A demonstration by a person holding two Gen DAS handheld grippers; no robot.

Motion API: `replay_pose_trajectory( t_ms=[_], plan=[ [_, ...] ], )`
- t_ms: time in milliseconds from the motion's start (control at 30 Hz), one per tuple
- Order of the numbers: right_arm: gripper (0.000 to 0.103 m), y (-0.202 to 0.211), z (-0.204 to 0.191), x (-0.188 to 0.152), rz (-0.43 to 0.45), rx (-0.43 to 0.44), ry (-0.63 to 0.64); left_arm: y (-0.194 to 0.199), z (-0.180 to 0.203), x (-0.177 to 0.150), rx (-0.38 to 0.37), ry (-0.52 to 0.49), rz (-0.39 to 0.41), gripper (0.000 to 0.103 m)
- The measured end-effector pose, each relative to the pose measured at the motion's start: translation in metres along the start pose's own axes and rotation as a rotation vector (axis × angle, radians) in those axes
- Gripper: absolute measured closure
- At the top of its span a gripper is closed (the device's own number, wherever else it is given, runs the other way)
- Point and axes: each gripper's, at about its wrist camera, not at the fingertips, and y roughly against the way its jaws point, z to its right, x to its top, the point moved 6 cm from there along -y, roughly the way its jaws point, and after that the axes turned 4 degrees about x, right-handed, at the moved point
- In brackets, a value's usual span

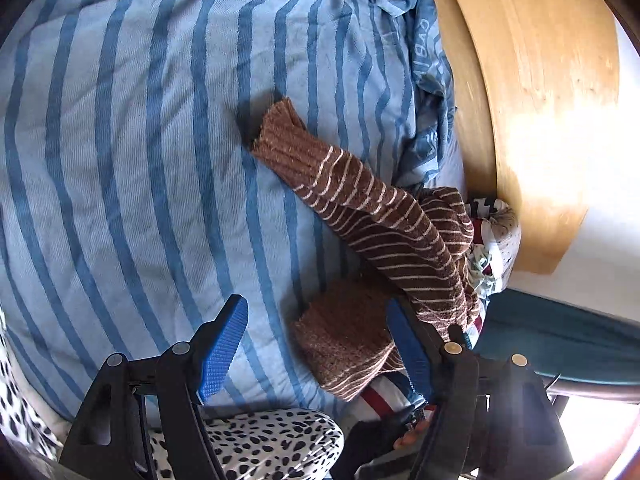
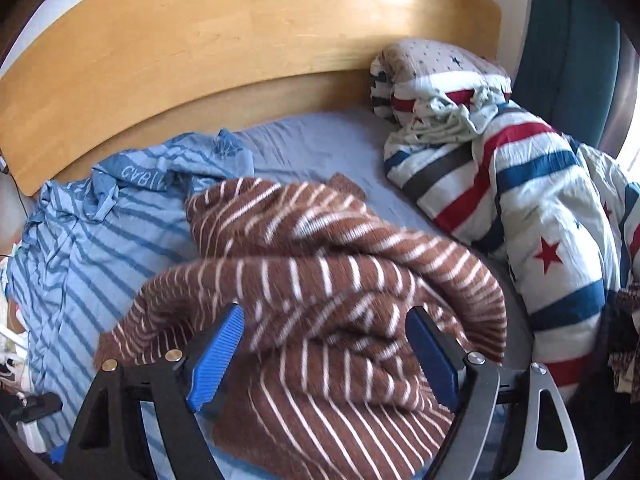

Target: Fold clothes

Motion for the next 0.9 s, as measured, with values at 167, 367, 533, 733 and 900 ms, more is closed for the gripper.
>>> replay_pose_trajectory(
  t_ms=[167, 367, 533, 733, 900],
  plan=[
    [0.017, -0.029, -0.020, -0.005, -0.055, -0.057, 0.188, -0.014, 0.012, -0.002, -0.059, -0.013, -0.032, 0.031],
    [0.096, -0.023, -0.019, -0.066, -0.175, 0.345, -0.068, -0.037, 0.035, -0.026, -0.177, -0.032, -0.110, 0.031],
    [0.102, 0.008, -0.039, -0.121, -0.244, 0.480, -0.057, -0.068, 0.061, -0.040, -0.201, -0.077, -0.187, 0.031],
    [0.037, 0.048, 0.034, -0.103, -0.109, 0.291, -0.237, -0.105, 0.111, -0.040, -0.180, -0.161, -0.198, 0.032],
    [0.018, 0.059, 0.073, -0.097, -0.076, 0.183, -0.343, -0.132, 0.109, -0.039, -0.051, -0.173, -0.193, 0.089]
  ],
)
